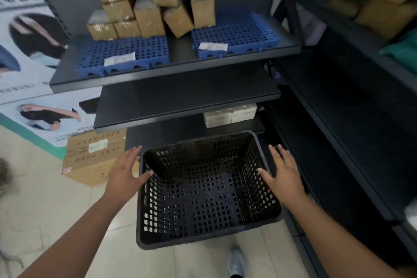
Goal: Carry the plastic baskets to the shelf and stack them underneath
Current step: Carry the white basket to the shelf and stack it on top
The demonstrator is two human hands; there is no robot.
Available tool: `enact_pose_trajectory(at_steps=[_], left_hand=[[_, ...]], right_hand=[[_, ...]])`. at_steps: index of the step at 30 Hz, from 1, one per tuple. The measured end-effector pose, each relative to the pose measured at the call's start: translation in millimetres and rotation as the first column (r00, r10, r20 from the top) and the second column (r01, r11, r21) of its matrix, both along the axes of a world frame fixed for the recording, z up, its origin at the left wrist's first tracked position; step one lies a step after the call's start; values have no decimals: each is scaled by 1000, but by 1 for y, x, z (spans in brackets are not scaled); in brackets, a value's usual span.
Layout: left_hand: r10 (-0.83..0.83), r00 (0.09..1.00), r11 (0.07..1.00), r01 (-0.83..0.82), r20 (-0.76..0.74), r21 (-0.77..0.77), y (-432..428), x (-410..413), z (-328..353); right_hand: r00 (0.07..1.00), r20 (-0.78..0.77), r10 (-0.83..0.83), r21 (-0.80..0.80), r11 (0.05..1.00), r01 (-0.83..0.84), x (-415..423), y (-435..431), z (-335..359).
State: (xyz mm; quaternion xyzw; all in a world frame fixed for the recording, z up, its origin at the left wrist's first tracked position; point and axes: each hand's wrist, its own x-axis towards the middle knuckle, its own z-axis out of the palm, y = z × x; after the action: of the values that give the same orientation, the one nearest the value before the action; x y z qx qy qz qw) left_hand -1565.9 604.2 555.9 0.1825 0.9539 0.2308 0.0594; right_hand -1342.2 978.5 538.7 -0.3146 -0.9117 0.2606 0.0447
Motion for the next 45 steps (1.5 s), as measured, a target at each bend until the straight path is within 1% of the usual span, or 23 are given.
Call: enact_pose_trajectory(at_steps=[3, 6, 8, 11, 13, 16, 19, 20, 25, 27, 28, 29, 30, 33, 34, 37, 40, 43, 45], left_hand=[[-128, 991, 990, 130, -39, 59, 6, 6, 26], [-272, 961, 954, 276, -49, 120, 15, 16, 42], [-354, 934, 923, 357, -45, 141, 24, 28, 52], [-477, 879, 859, 470, -19, 200, 46, 58, 73], [-566, 824, 796, 553, -23, 245, 64, 86, 89], [-699, 714, 682, 677, -24, 277, 98, 137, 114], [-805, 592, 547, 772, -51, 324, 138, 200, 134], [-840, 538, 487, 805, -69, 339, 149, 225, 139], [-963, 242, 184, 911, -118, 370, 182, 378, 159], [-984, 125, 72, 930, -127, 360, 185, 446, 167], [-989, 55, 3, 934, -136, 357, 183, 494, 168], [-990, 1, -52, 929, -144, 366, 181, 534, 168], [-988, -33, -86, 925, -148, 371, 178, 561, 169], [-943, -278, -328, 866, -182, 378, 143, 709, 167], [-924, -342, -383, 837, -172, 391, 126, 755, 167], [-853, -500, -512, 747, -149, 423, 78, 882, 163], [-757, -640, -623, 646, -133, 441, 33, 987, 155], [-637, -763, -724, 540, -113, 429, -11, 1074, 148], [-560, -821, -773, 470, -111, 425, -42, 1126, 145]], right_hand=[[991, -80, -106, -28, 994, 104, 35, -26, 32], [965, -143, -218, -64, 975, 211, 80, -56, 55], [935, -192, -298, -85, 954, 287, 114, -75, 69], [861, -247, -444, -100, 896, 433, 172, -101, 90], [804, -266, -531, -84, 844, 530, 218, -118, 103], [718, -278, -638, -42, 755, 654, 291, -147, 122], [614, -289, -735, -35, 649, 760, 366, -178, 136], [576, -293, -763, -40, 612, 790, 391, -189, 139], [352, -314, -882, -66, 390, 919, 520, -265, 151], [261, -318, -911, -74, 298, 952, 576, -302, 151], [196, -319, -927, -72, 230, 971, 614, -331, 149], [141, -321, -936, -66, 171, 983, 646, -357, 149], [106, -322, -941, -64, 133, 989, 667, -373, 149], [-126, -324, -938, -57, -113, 992, 768, -476, 147], [-185, -337, -923, -45, -181, 982, 799, -511, 145], [-370, -338, -865, -46, -378, 925, 876, -610, 143], [-531, -315, -787, -38, -549, 835, 927, -691, 144], [-642, -313, -700, -19, -671, 742, 963, -756, 143], [-710, -317, -628, -35, -741, 671, 982, -794, 139]])
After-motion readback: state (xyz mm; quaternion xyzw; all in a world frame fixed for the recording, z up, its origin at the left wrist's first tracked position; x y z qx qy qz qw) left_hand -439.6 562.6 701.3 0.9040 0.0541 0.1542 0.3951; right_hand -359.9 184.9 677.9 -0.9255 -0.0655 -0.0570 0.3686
